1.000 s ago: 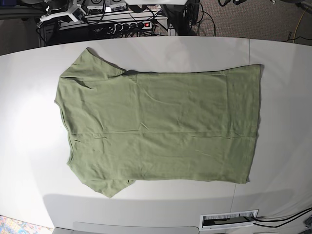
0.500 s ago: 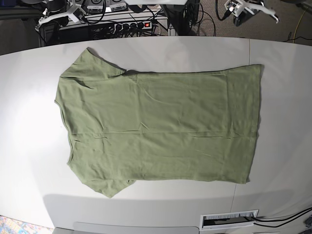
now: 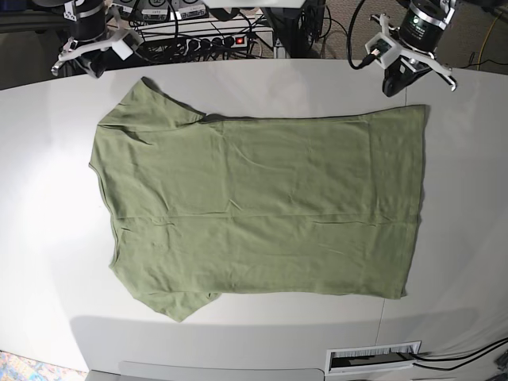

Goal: Fold the T-shirt properly
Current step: 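Lower the left gripper and grasp the shirt's shoulder corner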

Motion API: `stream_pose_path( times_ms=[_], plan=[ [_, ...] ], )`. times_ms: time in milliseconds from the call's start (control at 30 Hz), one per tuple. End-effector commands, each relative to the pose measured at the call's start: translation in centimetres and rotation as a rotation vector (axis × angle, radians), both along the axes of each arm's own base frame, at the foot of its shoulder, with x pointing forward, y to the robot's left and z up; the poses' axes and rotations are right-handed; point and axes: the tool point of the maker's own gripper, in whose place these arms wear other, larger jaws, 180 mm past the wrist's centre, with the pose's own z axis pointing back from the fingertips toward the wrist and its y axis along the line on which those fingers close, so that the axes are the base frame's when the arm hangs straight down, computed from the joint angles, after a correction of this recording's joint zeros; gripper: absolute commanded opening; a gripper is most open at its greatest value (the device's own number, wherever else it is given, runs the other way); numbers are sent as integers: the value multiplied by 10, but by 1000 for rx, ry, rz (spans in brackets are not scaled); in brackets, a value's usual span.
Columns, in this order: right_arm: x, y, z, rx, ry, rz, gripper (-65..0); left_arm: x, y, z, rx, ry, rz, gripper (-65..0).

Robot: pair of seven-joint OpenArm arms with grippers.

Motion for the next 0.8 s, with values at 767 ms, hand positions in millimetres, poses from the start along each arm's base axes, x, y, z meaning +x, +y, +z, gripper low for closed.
stream_pose_path(
  times_ms=[767],
  plan=[
    [19,-6,10,-54,-58,-56,-522,37,48,-58,233,65,-180,-484]
  ],
)
